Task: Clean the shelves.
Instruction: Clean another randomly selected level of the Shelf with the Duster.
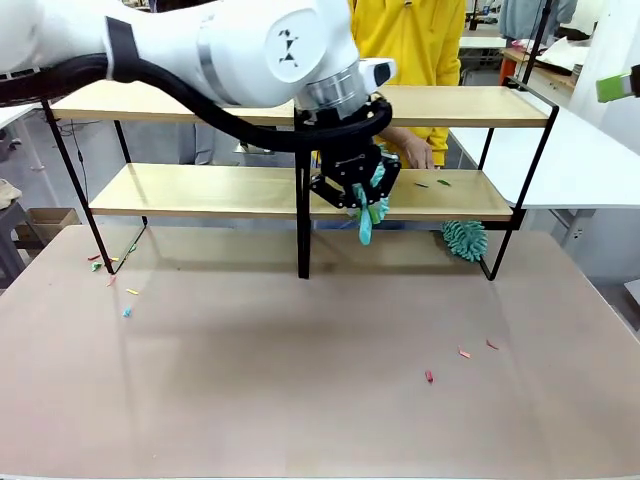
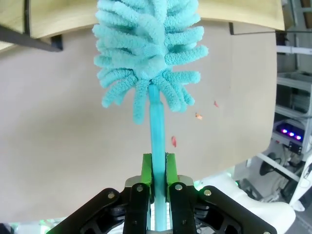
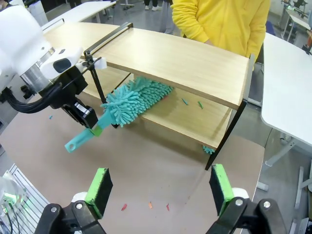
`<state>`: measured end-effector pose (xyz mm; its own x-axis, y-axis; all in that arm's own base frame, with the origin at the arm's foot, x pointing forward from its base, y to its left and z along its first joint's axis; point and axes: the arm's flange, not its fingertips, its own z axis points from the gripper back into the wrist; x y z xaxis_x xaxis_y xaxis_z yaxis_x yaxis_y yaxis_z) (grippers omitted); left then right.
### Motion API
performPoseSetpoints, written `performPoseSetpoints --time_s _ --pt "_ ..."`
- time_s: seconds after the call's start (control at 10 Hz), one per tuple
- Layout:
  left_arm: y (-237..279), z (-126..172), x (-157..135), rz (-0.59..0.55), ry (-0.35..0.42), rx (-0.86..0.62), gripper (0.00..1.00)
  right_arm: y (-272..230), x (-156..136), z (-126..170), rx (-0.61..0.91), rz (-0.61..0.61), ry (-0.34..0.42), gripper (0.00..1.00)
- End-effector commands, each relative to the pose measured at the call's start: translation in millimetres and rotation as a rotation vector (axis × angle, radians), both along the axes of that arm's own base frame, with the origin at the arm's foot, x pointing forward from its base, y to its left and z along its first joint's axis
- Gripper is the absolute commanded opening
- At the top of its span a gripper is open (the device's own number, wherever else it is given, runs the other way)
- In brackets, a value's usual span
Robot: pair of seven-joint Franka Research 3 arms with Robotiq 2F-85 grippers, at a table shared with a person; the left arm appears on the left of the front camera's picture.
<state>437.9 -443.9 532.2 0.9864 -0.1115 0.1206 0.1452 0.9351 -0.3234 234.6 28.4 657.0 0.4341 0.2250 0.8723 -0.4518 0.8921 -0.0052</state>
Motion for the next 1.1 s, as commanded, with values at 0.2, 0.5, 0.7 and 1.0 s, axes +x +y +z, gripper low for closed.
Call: performPoseSetpoints --time_s 0.2,0.5,0.7,1.0 --pt "-32.0 0.5 27.1 -0.142 -0.026 0.052 0.12 -0.9 0.5 0.2 0.005 0.004 0.001 1.00" --pt "-44.2 4.3 34.1 -0.280 -0.059 -0.031 0.12 -0.9 0.5 0.2 0.005 0.004 0.001 1.00" --pt "-46.3 -0.4 36.3 -0.320 -0.036 0.013 0.12 -0.9 0.5 0.2 0.005 0.004 0.001 1.00" --pt "-46.2 0.5 37.8 -0.426 -0.007 0.062 0.12 -0.9 0.5 0.2 0.005 0.004 0.001 1.00"
